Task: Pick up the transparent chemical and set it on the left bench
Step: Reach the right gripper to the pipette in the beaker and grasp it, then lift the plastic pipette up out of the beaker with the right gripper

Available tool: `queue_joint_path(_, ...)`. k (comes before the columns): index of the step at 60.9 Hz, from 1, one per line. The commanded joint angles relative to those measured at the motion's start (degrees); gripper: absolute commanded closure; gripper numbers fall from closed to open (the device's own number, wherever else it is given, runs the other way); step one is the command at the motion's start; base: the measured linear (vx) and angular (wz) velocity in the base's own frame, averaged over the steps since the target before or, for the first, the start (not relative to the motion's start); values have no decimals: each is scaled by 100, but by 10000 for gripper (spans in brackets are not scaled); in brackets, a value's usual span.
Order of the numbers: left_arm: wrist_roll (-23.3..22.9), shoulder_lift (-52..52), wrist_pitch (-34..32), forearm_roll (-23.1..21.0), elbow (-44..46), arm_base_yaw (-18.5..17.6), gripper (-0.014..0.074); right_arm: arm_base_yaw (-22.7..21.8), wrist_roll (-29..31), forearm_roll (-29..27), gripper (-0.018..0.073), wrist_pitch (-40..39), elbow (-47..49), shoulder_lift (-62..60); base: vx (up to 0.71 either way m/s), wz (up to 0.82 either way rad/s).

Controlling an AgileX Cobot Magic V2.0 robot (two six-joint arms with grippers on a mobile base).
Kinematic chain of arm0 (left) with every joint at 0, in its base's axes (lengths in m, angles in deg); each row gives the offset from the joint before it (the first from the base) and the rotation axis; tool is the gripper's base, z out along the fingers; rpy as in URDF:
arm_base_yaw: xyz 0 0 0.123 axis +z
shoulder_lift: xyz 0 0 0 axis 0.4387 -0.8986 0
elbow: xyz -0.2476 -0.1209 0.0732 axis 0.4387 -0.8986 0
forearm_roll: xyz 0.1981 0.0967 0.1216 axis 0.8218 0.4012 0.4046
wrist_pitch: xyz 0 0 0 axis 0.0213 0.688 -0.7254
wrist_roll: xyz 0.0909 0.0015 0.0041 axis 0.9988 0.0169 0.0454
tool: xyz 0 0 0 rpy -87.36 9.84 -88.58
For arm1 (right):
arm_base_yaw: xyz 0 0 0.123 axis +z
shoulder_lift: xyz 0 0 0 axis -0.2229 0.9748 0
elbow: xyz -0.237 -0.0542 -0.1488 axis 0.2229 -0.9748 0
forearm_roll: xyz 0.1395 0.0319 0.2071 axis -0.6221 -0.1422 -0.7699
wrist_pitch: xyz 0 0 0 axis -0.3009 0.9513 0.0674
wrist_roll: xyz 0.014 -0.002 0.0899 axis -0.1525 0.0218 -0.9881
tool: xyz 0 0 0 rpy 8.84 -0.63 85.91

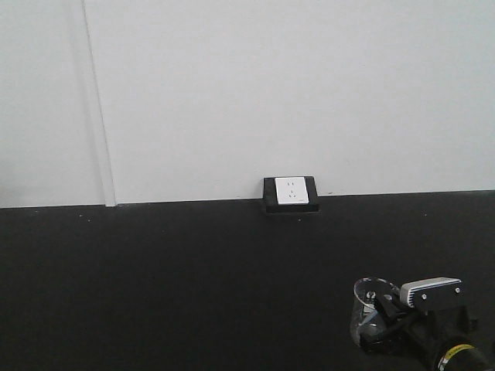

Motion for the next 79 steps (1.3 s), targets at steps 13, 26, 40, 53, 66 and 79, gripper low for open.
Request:
queue_joint_path(13,-45,110,-449,-4,-93,-10,600,-31,37,4,568,173,142,-1462,0,0)
queue_joint_path(26,-45,110,-449,-4,-93,-10,600,-31,22,58,567,1587,115,-3035,0,0)
queue_joint_path(40,-45,110,-449,-4,-93,-10,600,-31,-24,364,567,2251,-895,-4941,0,0)
queue_joint_path(53,-45,110,-449,-4,-93,-10,600,-31,-6,364,567,2578,-1716,-6381,0,0)
queue_joint_path(66,-45,110,-449,-4,-93,-10,600,-31,14,364,567,3237,-1992,-7038,0,0)
queue_joint_path(79,-45,110,-449,-4,-93,-10,600,-31,14,364,567,3284,-1998,-7117,0,0)
